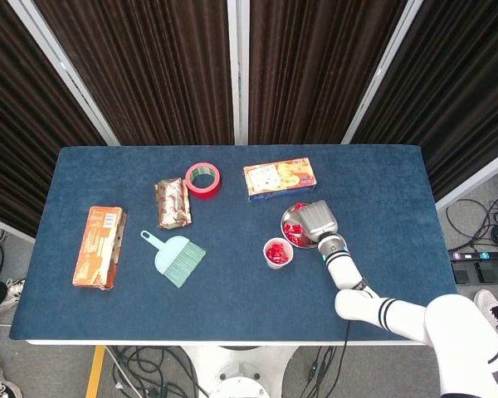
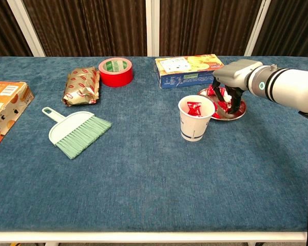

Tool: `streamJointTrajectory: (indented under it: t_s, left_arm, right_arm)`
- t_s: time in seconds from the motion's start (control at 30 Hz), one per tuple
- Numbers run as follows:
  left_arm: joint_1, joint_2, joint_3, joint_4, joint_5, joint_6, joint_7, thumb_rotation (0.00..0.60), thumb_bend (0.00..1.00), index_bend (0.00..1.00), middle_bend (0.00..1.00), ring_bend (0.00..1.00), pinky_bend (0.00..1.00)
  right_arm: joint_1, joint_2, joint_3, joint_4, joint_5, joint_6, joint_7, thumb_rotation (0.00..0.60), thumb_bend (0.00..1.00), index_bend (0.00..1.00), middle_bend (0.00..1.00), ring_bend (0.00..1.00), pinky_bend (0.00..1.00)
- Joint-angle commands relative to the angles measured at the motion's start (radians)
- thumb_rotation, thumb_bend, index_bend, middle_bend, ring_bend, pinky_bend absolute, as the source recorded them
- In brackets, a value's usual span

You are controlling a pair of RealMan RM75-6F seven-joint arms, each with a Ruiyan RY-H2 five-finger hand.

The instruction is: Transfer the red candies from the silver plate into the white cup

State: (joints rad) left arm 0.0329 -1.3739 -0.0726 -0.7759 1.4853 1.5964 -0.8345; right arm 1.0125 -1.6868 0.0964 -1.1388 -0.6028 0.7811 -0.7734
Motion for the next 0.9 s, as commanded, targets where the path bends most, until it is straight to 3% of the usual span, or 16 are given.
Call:
streamJointTrajectory:
  t_s: [0.03,0.3,0.47,0.9]
  left_arm:
    - [0.0,0.0,0.0,-0.001,0.0,0.001,0.0,0.6,0.1,0.15,0.16,0.06,0.19]
    - [0.003,0.003,-0.001,-0.011,0.001,0.011,0.009,0.6,0.1,0.15,0.16,0.06,0.19]
    - [0.005,0.009,-0.001,-0.027,0.002,0.019,0.02,0.6,0.1,0.15,0.16,0.06,0.19]
    - [0.011,0.024,-0.004,-0.054,-0.003,0.023,0.021,0.599,0.1,0.15,0.16,0.06,0.19]
  right_arm:
    - [-0.002,0.046,0.015,-0.08,-0.035,0.055,0.002,0.6,0.11,0.58,1.0,1.0,1.0]
    - [-0.014,0.167,0.05,-0.345,-0.163,0.194,0.007,0.6,0.12,0.58,1.0,1.0,1.0]
    - [-0.014,0.198,0.054,-0.456,-0.231,0.236,-0.001,0.6,0.12,0.58,1.0,1.0,1.0]
    - [0.004,0.147,0.013,-0.443,-0.213,0.176,-0.025,0.6,0.1,0.58,1.0,1.0,1.0]
